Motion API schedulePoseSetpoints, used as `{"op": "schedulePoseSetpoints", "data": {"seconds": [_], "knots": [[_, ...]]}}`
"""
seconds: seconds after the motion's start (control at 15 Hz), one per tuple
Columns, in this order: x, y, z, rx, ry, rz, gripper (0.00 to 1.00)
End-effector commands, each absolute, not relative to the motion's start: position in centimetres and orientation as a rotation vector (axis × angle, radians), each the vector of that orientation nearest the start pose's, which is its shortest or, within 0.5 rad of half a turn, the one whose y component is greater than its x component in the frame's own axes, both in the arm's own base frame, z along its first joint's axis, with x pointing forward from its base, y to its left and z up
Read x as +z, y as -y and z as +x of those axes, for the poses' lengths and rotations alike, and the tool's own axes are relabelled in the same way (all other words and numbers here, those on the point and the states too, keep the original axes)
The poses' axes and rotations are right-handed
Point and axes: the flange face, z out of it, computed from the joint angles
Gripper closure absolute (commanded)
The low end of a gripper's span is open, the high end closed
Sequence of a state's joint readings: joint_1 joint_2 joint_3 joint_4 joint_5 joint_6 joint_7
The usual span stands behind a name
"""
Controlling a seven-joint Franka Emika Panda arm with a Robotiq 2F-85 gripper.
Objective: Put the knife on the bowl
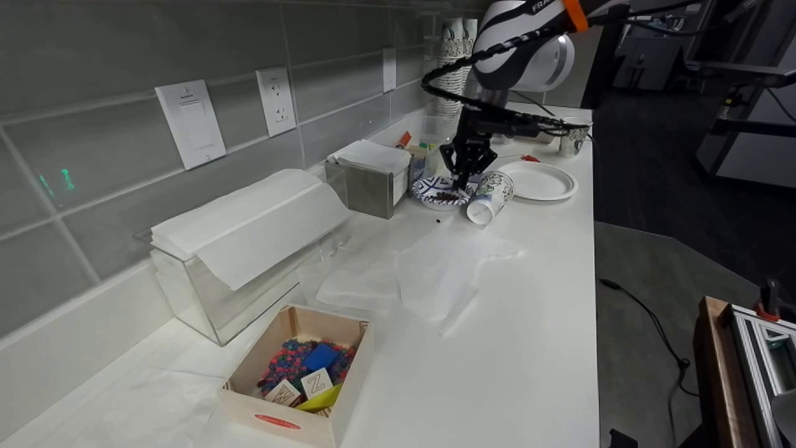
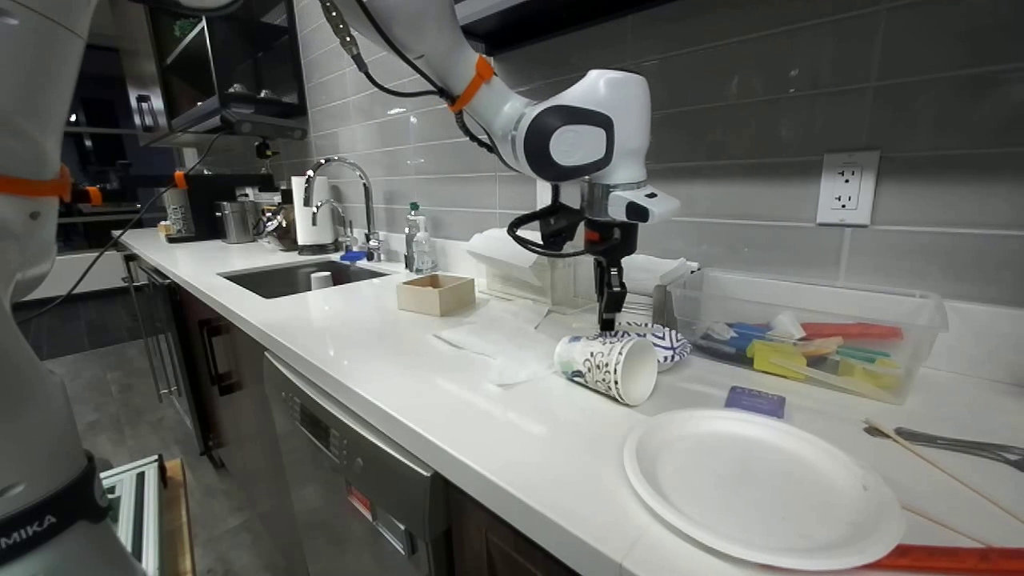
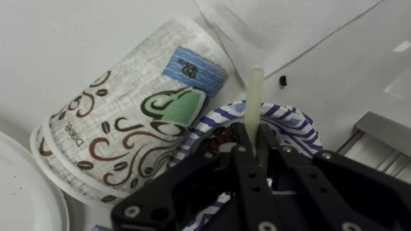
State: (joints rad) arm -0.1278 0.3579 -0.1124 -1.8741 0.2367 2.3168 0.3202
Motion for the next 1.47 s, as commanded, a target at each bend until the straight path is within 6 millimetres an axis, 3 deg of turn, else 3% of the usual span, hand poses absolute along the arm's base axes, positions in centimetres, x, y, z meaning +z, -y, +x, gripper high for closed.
{"op": "schedulePoseSetpoints", "data": {"seconds": [0.0, 0.13, 0.2, 0.33, 0.53, 0.8, 1.07, 1.4], "knots": [[32.1, 15.1, 64.0, -0.085, -1.061, -2.748, 0.97], [31.8, 15.1, 64.4, -0.084, -1.052, -2.740, 0.97], [31.9, 15.0, 64.6, -0.083, -1.042, -2.742, 0.74], [33.0, 14.3, 64.5, -0.080, -0.992, -2.750, 0.55], [36.3, 12.3, 63.7, -0.057, -0.874, -2.768, 0.33], [42.1, 9.9, 61.1, -0.077, -0.620, -2.835, 0.04], [47.2, 8.7, 57.7, -0.181, -0.292, -2.879, 0.00], [50.3, 7.7, 53.1, -0.318, 0.105, -2.880, 0.00]]}}
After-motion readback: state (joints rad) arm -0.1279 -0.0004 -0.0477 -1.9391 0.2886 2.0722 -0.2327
